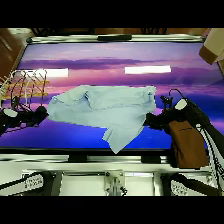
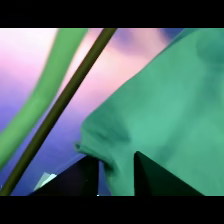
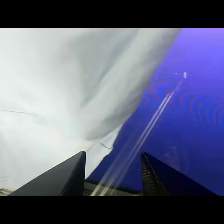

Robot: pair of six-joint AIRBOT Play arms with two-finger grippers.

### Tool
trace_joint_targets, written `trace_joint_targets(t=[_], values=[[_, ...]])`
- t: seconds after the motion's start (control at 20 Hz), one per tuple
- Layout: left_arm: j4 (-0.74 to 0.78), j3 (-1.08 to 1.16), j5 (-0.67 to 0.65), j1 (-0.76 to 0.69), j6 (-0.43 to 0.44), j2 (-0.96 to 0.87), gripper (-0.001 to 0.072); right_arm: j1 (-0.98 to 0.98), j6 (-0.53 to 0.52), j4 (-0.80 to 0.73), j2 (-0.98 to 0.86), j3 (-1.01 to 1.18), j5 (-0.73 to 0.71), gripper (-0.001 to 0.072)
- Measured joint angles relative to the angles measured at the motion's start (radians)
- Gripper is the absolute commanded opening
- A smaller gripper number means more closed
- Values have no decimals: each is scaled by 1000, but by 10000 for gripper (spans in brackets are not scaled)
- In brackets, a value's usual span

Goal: Fold the shirts.

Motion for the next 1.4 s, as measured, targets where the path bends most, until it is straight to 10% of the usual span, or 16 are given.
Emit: trace_joint_targets(t=[0.55,0.65,0.7,1.4], values=[[-19,-7,-42,-53,-21,32,35,32,44,50,-66,1,-65,463],[-16,-4,-30,-52,-21,73,35,68,42,66,-84,1,-90,120],[-15,-4,-38,-53,-21,90,35,85,42,64,-91,-1,-104,63],[26,396,54,-52,21,745,34,128,-21,-328,512,499,-208,63]])
